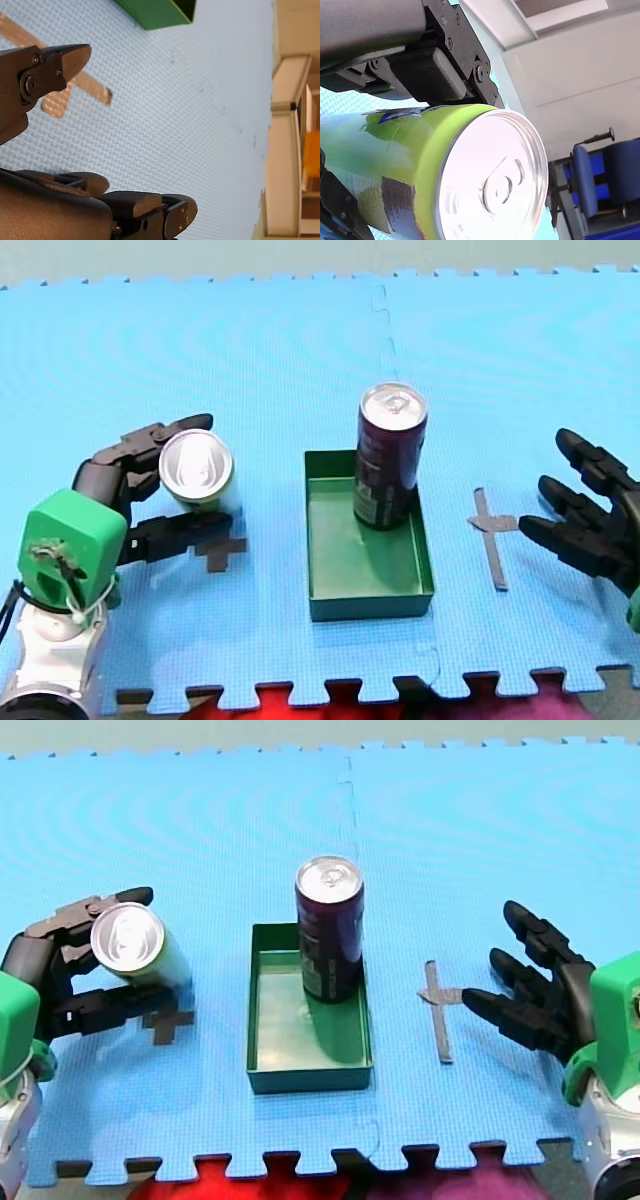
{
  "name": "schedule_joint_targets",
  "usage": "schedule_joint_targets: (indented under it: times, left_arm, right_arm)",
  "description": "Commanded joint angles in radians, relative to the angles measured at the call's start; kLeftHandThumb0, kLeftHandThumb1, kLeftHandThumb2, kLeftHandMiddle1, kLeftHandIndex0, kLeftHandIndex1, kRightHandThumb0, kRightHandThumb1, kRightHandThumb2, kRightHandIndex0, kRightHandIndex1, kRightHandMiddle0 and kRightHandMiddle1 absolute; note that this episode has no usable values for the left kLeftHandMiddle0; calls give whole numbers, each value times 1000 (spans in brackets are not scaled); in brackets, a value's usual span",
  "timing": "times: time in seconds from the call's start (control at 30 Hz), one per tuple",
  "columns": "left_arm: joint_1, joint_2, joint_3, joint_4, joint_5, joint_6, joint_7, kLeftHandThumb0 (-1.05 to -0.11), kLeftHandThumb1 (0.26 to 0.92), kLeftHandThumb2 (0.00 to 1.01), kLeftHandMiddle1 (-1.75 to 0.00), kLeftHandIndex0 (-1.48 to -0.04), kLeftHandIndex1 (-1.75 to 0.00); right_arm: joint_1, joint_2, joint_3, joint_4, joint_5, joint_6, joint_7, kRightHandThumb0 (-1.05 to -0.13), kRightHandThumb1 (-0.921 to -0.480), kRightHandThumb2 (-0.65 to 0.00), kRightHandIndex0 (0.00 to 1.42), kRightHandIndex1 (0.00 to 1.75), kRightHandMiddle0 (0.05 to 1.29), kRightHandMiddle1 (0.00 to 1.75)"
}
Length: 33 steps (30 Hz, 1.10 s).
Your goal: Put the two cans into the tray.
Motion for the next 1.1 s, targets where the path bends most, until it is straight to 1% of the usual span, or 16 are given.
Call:
schedule_joint_targets:
  times: [0.0, 0.23, 0.3, 0.37, 0.47, 0.53, 0.63, 0.7, 0.73, 0.87, 1.07]
  left_arm:
    - [-7, 2, 5, 6, -8, -6, 3, -420, 705, 4, -23, -1340, -2]
    - [-4, -4, 18, -5, -35, 1, -13, -417, 712, 3, -11, -1330, 0]
    - [0, -6, 24, -30, -50, 20, -25, -416, 713, 3, -9, -1327, 0]
    - [11, -10, 33, -80, -84, 60, -56, -416, 715, 3, -6, -1324, 0]
    - [39, -25, 50, -188, -156, 154, -112, -415, 717, 3, -3, -1319, 0]
    - [69, -34, 48, -282, -180, 216, -116, -413, 718, 3, -2, -1316, 0]
    - [116, -43, 34, -425, -177, 301, -95, -409, 720, 2, -1, -1313, 0]
    - [148, -43, 21, -534, -170, 377, -76, -408, 720, 2, -1, -1311, 0]
    - [159, -43, 18, -574, -168, 410, -70, -407, 721, 2, -1, -1310, 0]
    - [199, -43, 13, -708, -188, 529, -67, -405, 723, 2, -1, -1305, 0]
    - [242, -39, 13, -848, -196, 628, -67, -404, 725, 1, -1, -1300, 0]
  right_arm:
    - [0, -6, -1, -2, 1, 0, -4, -890, -762, 0, 334, 2, 302, 0]
    - [2, -6, 1, 3, -2, 0, -7, -868, -753, 0, 337, 3, 304, 1]
    - [3, -6, 2, 4, -3, -2, -7, -863, -752, 0, 338, 3, 306, 1]
    - [4, -5, 3, 4, -4, -3, -8, -857, -749, 0, 340, 3, 308, 2]
    - [5, -4, 6, 4, -7, -3, -9, -849, -746, 0, 341, 3, 310, 2]
    - [6, -4, 10, 10, -12, -2, -12, -846, -744, 0, 342, 3, 310, 2]
    - [9, -4, 16, 14, -19, -4, -15, -843, -743, 0, 343, 3, 310, 1]
    - [12, -5, 20, 15, -23, -7, -16, -843, -743, 0, 344, 3, 311, 1]
    - [13, -5, 22, 16, -24, -9, -17, -843, -743, 0, 345, 3, 311, 1]
    - [17, -5, 28, 15, -28, -13, -14, -847, -744, -1, 345, 3, 311, 1]
    - [24, -4, 38, 10, -35, -16, -15, -858, -748, -2, 348, 3, 311, 0]
